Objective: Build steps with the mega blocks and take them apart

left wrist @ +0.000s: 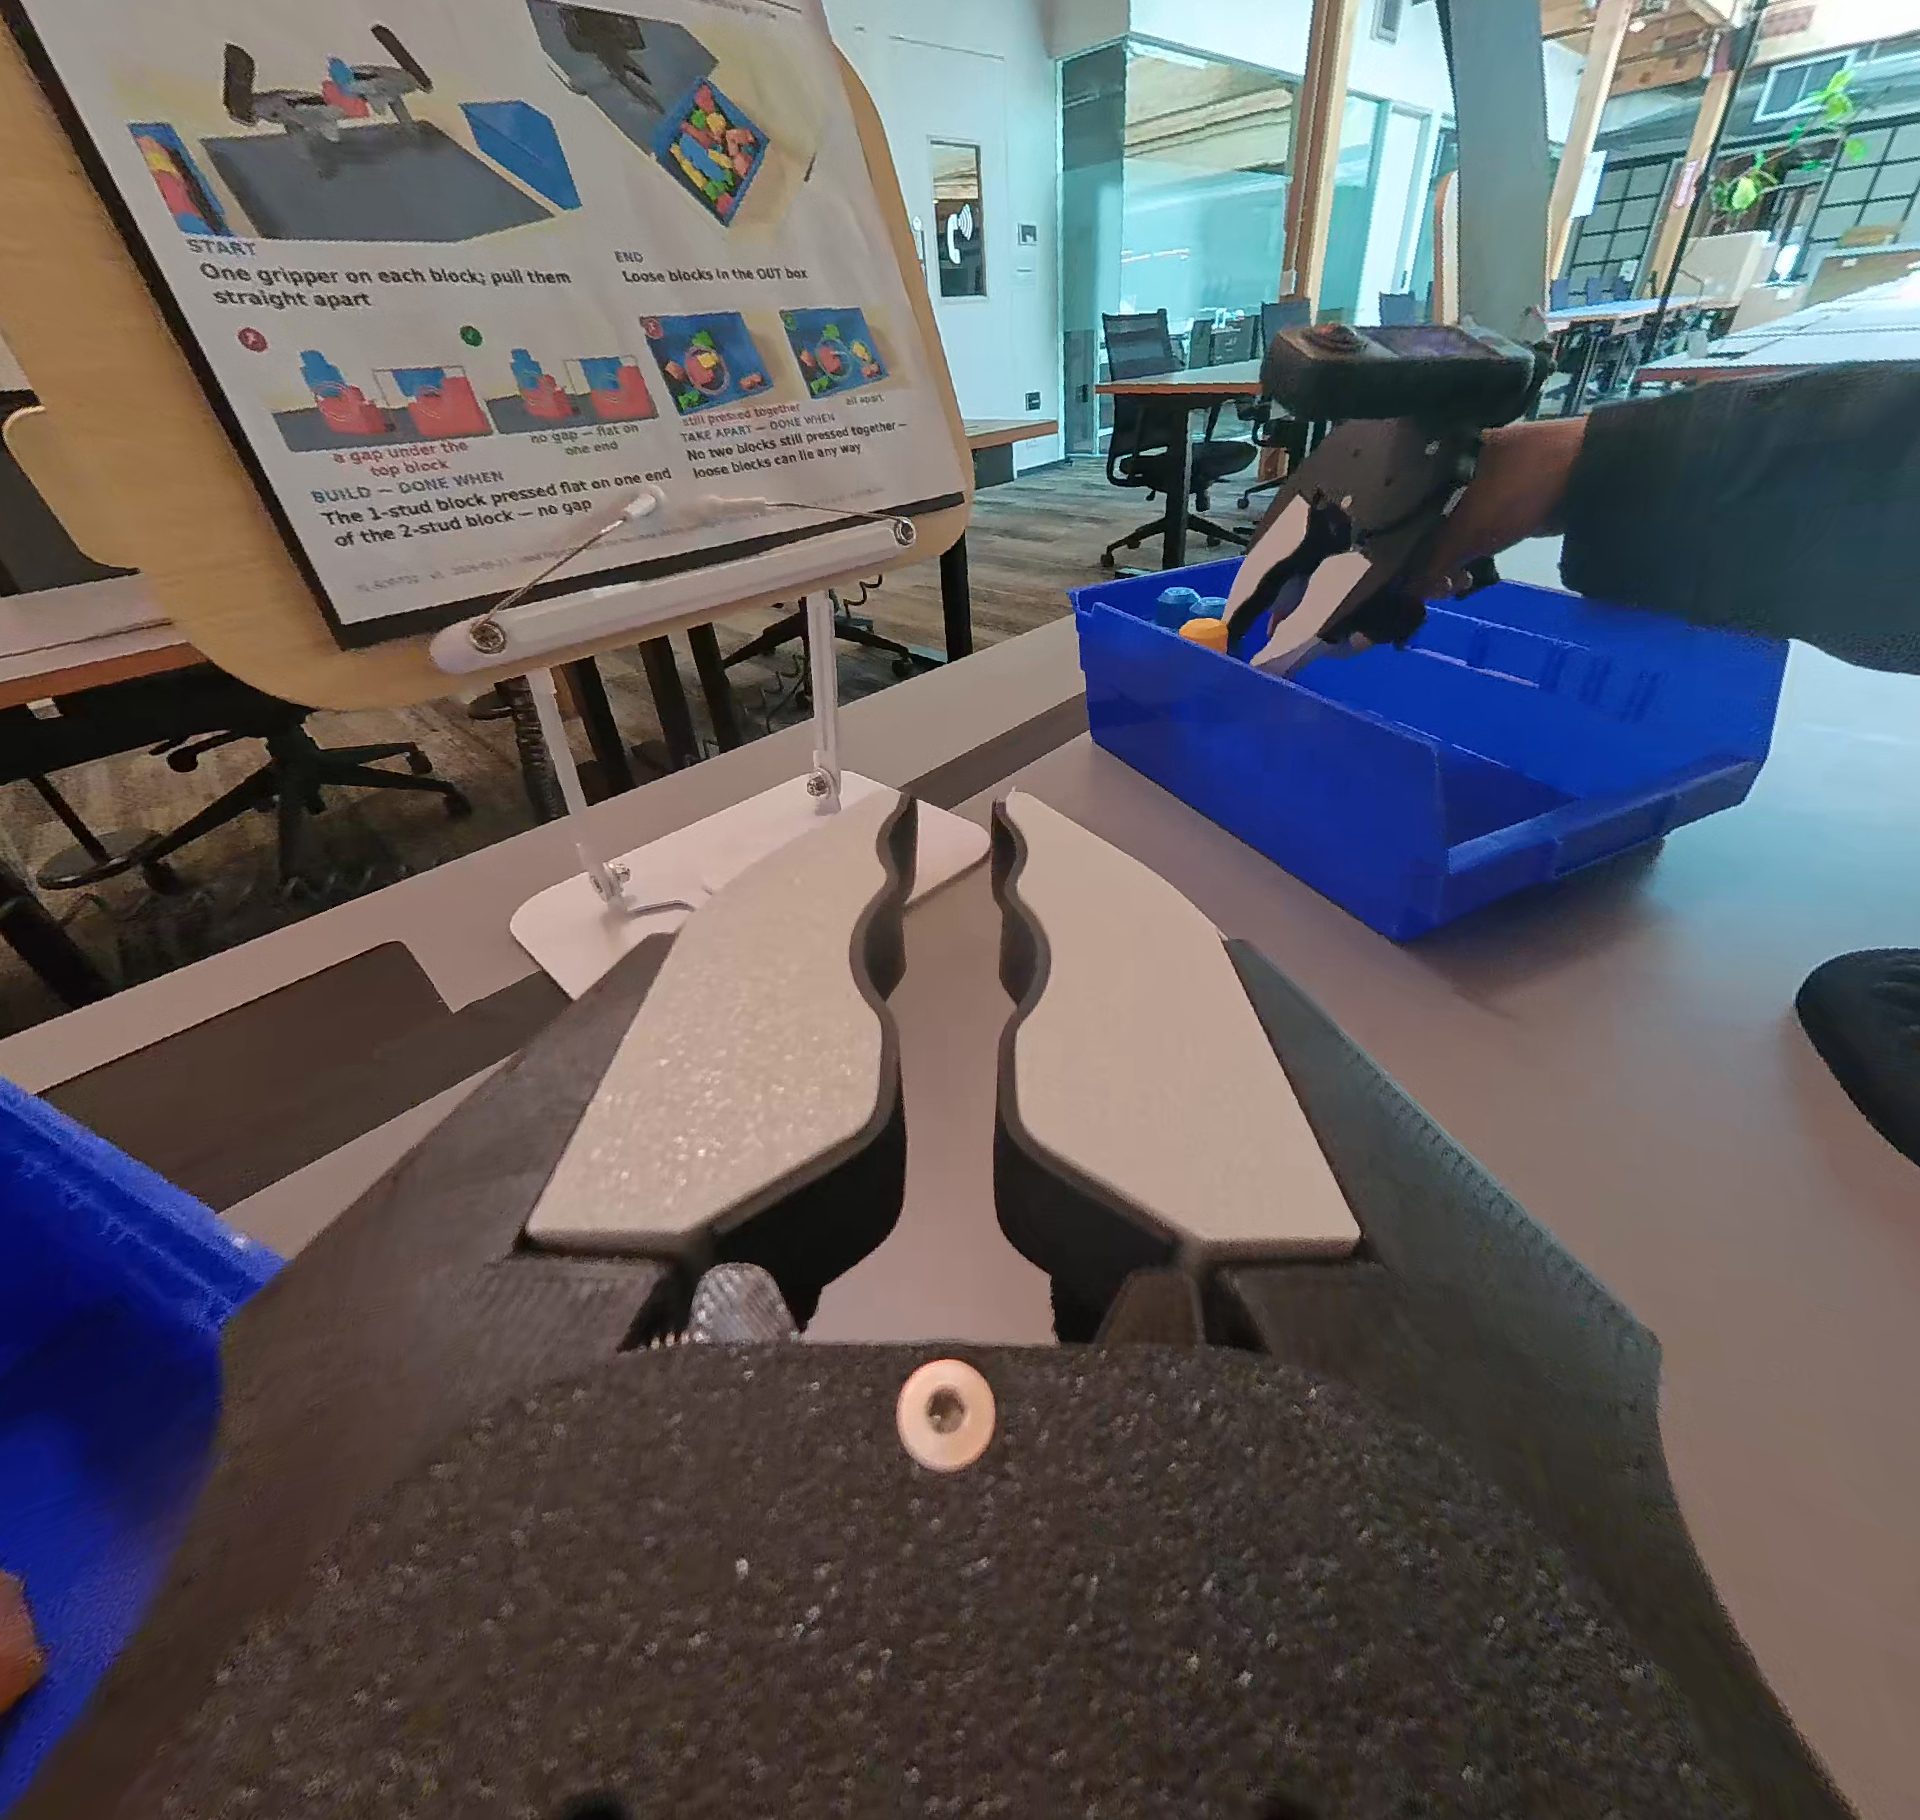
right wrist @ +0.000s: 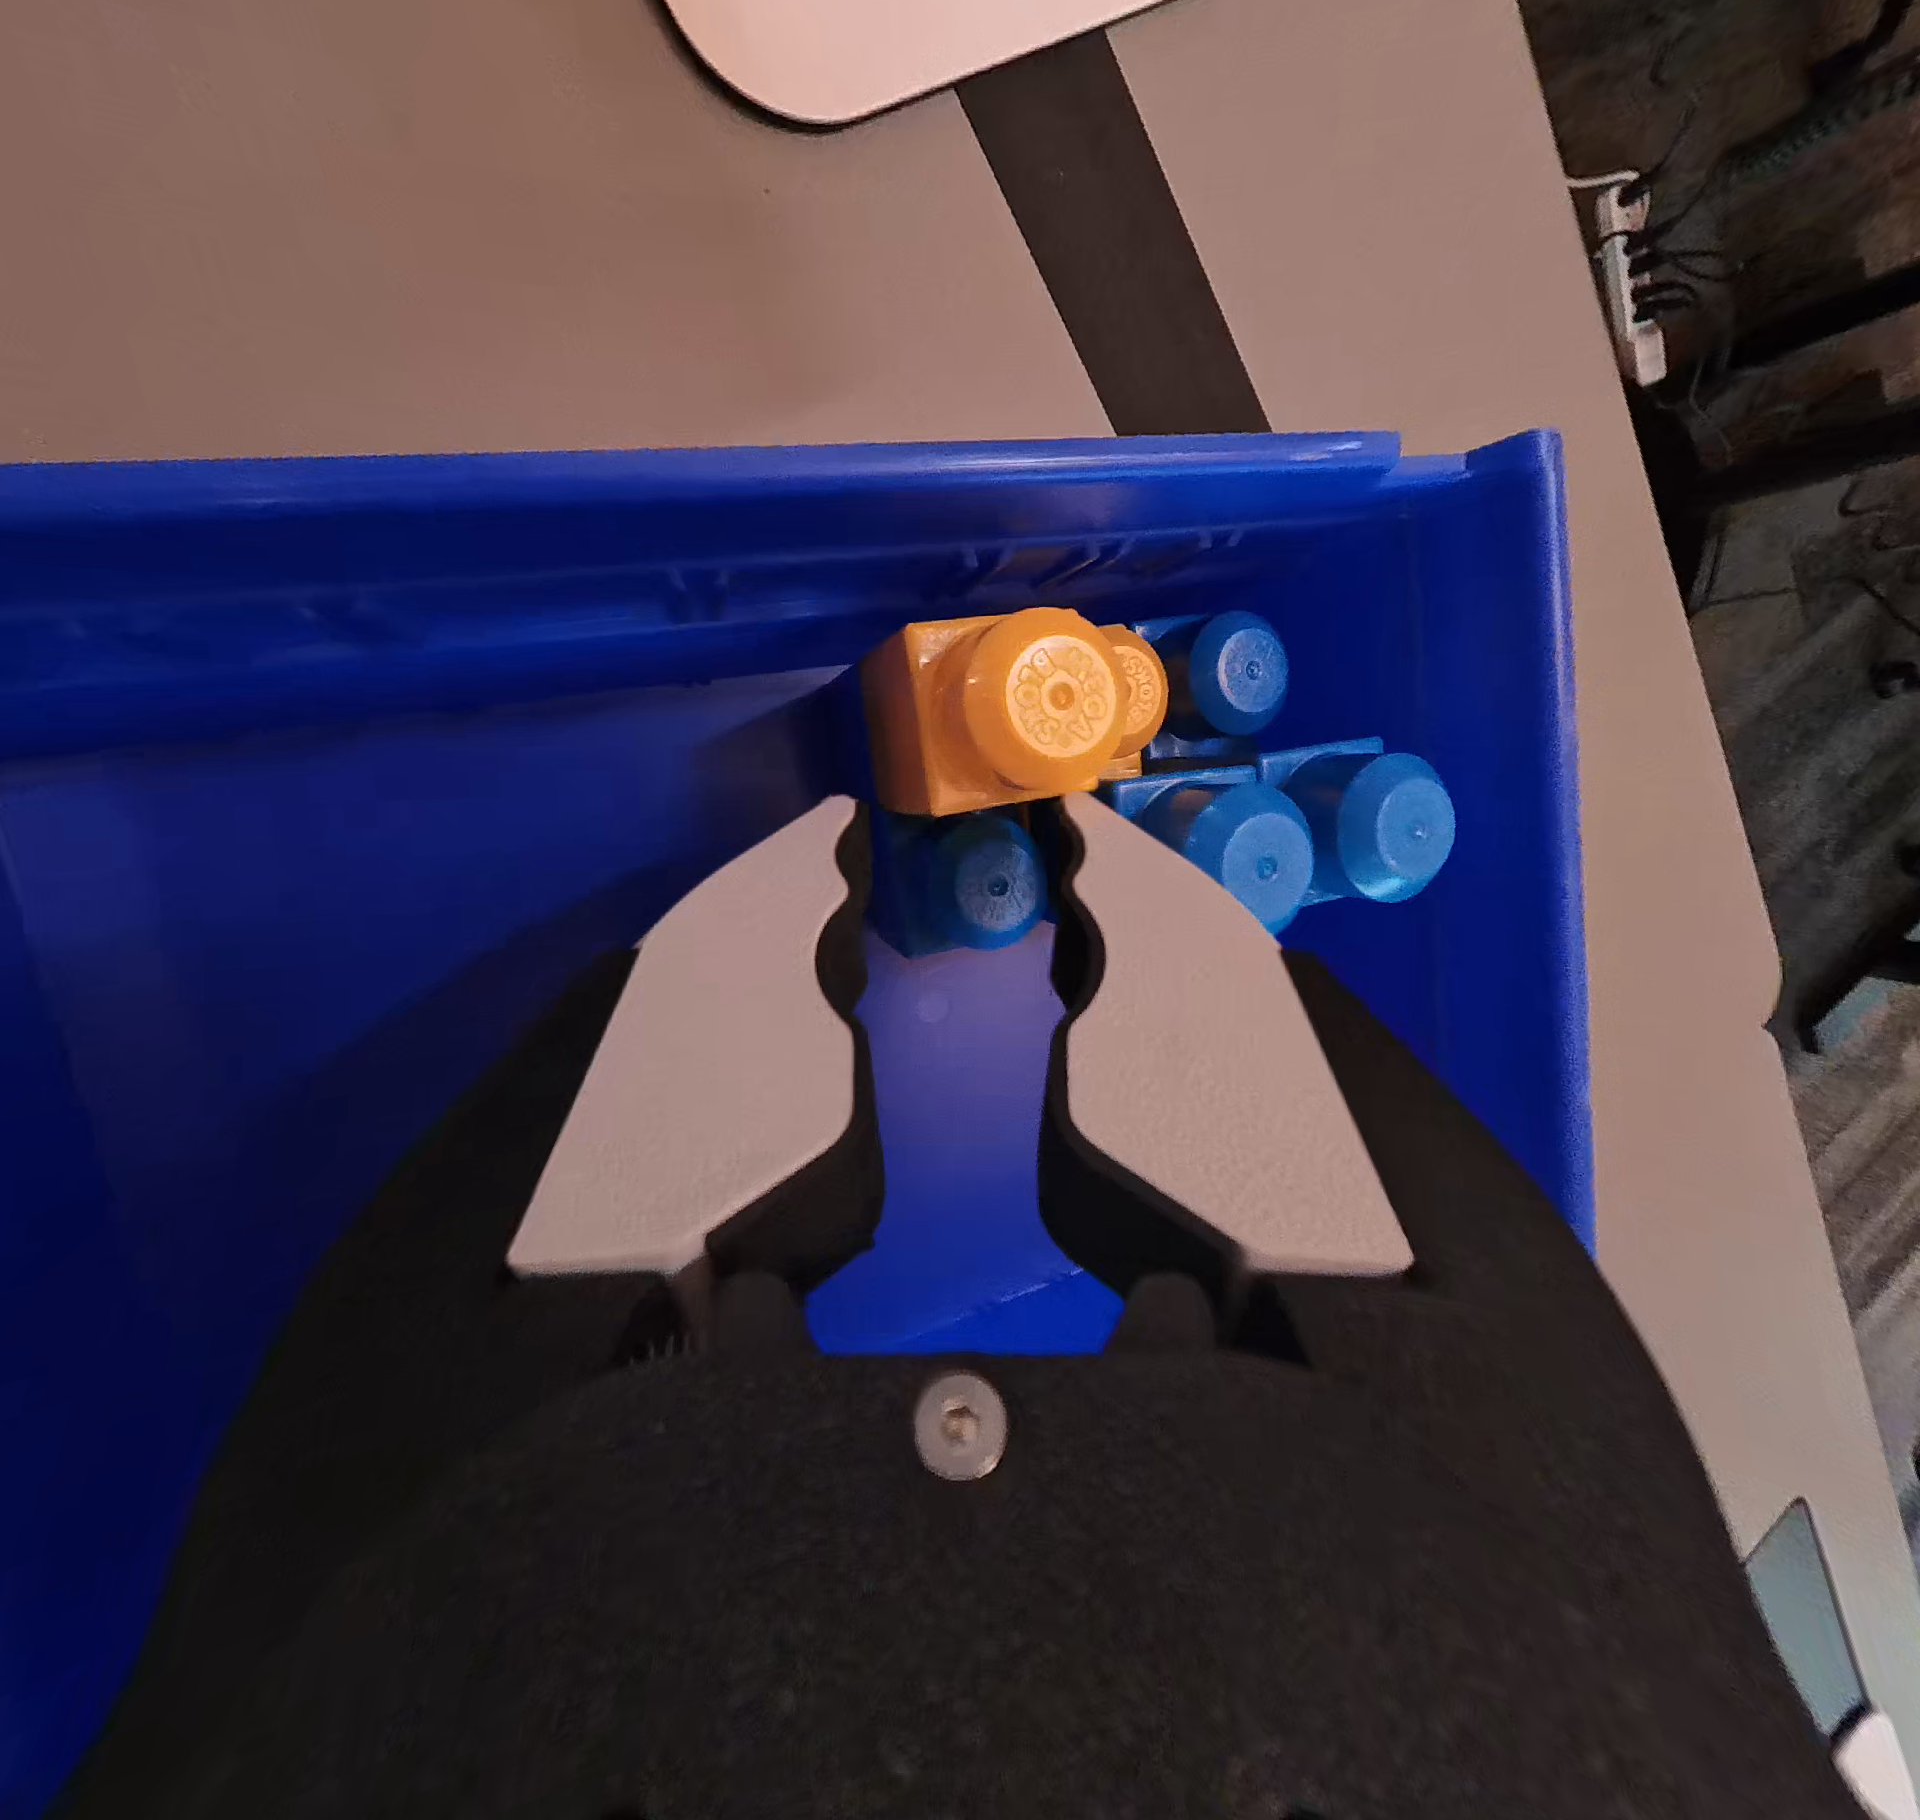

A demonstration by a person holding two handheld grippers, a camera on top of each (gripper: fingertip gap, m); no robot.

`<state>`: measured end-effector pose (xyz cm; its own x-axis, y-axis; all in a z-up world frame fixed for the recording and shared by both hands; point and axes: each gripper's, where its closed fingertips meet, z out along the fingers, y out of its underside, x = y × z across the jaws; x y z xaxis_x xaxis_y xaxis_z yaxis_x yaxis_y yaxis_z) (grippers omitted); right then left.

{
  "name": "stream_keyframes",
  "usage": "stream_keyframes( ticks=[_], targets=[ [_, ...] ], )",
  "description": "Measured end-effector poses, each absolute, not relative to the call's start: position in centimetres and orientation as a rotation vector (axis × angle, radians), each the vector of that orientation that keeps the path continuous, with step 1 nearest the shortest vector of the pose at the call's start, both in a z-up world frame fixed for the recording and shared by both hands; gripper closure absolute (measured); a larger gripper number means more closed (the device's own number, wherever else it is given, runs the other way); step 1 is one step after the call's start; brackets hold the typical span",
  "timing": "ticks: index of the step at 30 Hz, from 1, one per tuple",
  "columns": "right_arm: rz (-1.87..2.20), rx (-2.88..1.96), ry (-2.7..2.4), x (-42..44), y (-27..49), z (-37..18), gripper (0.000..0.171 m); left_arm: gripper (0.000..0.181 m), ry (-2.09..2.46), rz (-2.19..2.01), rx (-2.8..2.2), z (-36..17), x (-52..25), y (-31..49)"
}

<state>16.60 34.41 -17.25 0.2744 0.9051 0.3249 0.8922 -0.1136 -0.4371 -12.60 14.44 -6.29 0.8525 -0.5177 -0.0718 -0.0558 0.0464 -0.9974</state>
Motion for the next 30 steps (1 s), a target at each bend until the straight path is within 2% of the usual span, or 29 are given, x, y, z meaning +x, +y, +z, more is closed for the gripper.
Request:
stream_keyframes(
  ticks=[5, 10, 15, 22, 30],
  targets=[
    [0.024, -1.96, -1.568, 15.9, 34.9, -17.5, 0.156, 0.168, 0.468, -0.367, -1.505, -6.2, -13.0, 14.5],
    [0.022, -1.95, -1.556, 16.2, 34.6, -17.2, 0.155, 0.169, 0.458, -0.37, -1.509, -6.1, -13.2, 14.6],
    [0.115, -1.921, -1.488, 15.5, 33.1, -14.6, 0.136, 0.169, 0.446, -0.352, -1.506, -5.8, -13.8, 14.6],
    [0.369, -1.735, -1.134, 11.6, 30.0, -7.3, 0.112, 0.165, 0.348, -0.311, -1.5, -3.2, -17.4, 15.0],
    [0.692, -1.556, -0.844, 5.9, 22.8, -2.9, 0.109, 0.163, 0.168, -0.171, -1.534, 0.4, -27.0, 15.1]
  ],
)
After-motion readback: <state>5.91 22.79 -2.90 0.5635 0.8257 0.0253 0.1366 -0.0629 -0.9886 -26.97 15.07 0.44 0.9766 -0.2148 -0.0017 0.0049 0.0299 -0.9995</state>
